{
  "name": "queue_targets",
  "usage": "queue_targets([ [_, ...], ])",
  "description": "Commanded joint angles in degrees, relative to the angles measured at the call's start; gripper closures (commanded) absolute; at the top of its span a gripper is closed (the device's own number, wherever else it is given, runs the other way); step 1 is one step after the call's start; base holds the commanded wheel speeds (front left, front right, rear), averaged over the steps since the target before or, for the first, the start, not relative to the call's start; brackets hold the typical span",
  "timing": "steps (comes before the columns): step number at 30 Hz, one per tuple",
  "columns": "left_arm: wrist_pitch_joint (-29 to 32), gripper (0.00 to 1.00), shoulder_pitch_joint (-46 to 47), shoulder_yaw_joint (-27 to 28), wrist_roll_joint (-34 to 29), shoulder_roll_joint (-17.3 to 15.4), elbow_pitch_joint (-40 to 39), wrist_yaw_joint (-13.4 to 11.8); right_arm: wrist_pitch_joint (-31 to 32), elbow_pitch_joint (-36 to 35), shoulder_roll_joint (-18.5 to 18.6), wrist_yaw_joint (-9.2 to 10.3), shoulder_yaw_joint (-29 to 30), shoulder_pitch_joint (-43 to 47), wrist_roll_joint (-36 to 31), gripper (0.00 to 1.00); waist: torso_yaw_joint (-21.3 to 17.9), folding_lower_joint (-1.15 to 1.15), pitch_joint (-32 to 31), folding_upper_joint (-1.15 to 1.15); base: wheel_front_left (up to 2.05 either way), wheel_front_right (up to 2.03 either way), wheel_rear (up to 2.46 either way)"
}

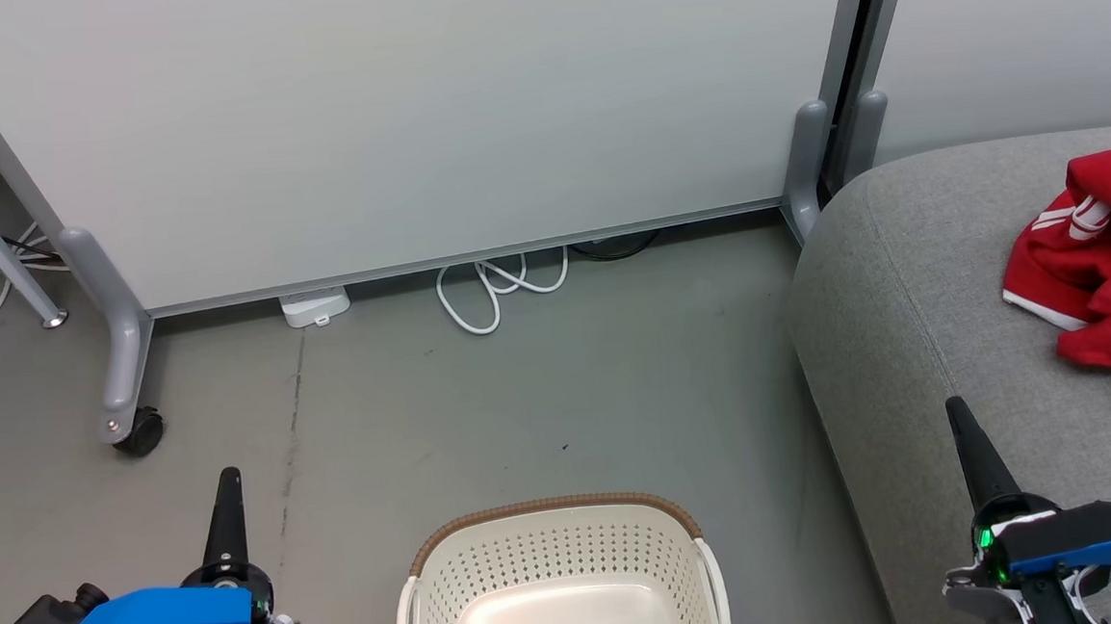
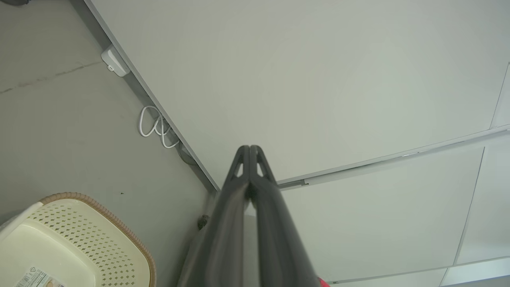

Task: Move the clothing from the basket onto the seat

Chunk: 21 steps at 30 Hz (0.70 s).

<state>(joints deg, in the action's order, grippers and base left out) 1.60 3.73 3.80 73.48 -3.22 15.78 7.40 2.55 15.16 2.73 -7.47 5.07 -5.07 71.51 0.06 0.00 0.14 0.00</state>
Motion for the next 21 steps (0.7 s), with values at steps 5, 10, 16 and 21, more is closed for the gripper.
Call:
queue_targets([
  [5,0.8,1.00,1.5,0.7,2.8,0.0,-0.7,0.1,0.7,-0.7,0.2,-0.03,0.3,-1.1,3.2,1.00,0.0,0.00,0.0,0.00,0.00,0.00,0.00],
  [10,1.4,1.00,1.7,1.0,5.1,0.0,-0.9,0.1,1.2,-0.8,0.2,-0.03,0.5,-1.2,5.8,1.00,0.0,0.00,0.0,0.00,0.00,0.00,0.00],
  [16,2.2,1.00,1.9,1.4,7.8,0.1,-1.1,0.1,1.8,-0.9,0.2,-0.04,0.7,-1.3,8.8,1.00,0.0,0.00,0.0,0.00,0.00,0.00,0.00],
  [21,2.7,1.00,2.1,1.7,9.9,0.1,-1.3,0.1,2.2,-1.0,0.2,-0.04,0.9,-1.3,11.2,1.00,0.0,0.00,0.0,0.00,0.00,0.00,0.00],
])
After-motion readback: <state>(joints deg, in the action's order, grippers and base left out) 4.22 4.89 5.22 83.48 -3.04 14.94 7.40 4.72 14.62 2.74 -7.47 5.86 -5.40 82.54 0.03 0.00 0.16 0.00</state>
